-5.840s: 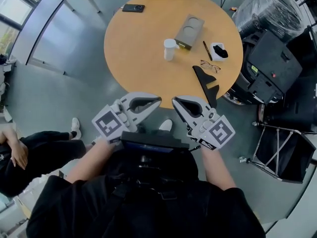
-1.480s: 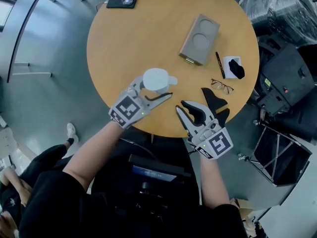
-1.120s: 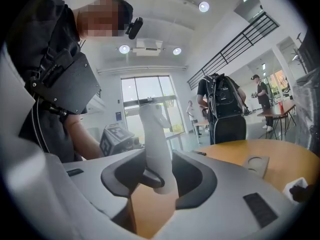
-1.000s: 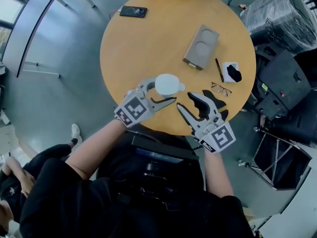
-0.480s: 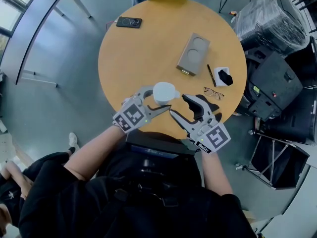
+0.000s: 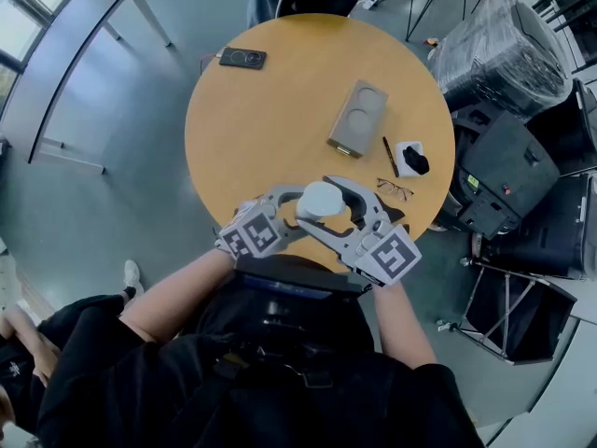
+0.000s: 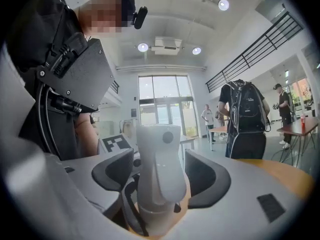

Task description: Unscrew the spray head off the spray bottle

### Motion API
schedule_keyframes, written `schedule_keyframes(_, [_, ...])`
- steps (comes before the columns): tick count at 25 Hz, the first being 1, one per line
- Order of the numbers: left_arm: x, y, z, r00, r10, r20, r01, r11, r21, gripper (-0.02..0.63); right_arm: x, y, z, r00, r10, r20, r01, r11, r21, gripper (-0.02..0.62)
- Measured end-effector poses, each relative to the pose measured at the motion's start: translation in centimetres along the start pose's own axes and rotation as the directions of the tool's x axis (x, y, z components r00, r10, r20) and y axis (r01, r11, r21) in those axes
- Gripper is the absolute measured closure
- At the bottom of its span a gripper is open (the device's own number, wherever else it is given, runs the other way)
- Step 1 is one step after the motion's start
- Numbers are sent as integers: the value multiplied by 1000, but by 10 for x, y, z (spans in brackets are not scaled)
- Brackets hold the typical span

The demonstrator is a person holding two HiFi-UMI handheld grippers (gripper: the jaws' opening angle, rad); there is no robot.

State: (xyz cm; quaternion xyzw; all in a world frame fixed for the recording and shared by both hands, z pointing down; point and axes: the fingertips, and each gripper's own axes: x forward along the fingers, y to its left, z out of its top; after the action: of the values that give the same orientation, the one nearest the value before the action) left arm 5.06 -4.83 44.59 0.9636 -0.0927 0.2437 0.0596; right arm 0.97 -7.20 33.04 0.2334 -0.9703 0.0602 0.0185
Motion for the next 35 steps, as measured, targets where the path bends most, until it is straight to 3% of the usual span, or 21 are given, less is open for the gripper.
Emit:
schedule_keyframes(2, [-1,-4,2,1000,-12,-22,12,1000,20,305,7,3,4,1000,22,8,-22,1000,-17,260])
schedule_keyframes(5, [-1,-3,4,999,-21,-27,22,1000,17,307,13,8,6,998,69,-1,-69,997,-18,377])
schedule_keyframes(8, [-1,-3,4,999,-49,-11,49,998,25,307,14,11,8,993,115,-10,-115,993,2,379])
schedule_keyframes(12, [0,-16,8,983,-161,84,157,986,46,308,8,19,12,975,222,-8,-222,975,23,382])
schedule_keyframes(25, [-10,-32,20,910,-395,124,384,918,101,310,-9,33,23,871,490,-24,-488,871,53,387])
schedule_keyframes(35, [-21,-50,29,831,-543,119,533,839,107,310,-21,51,33,752,659,-36,-656,752,65,387])
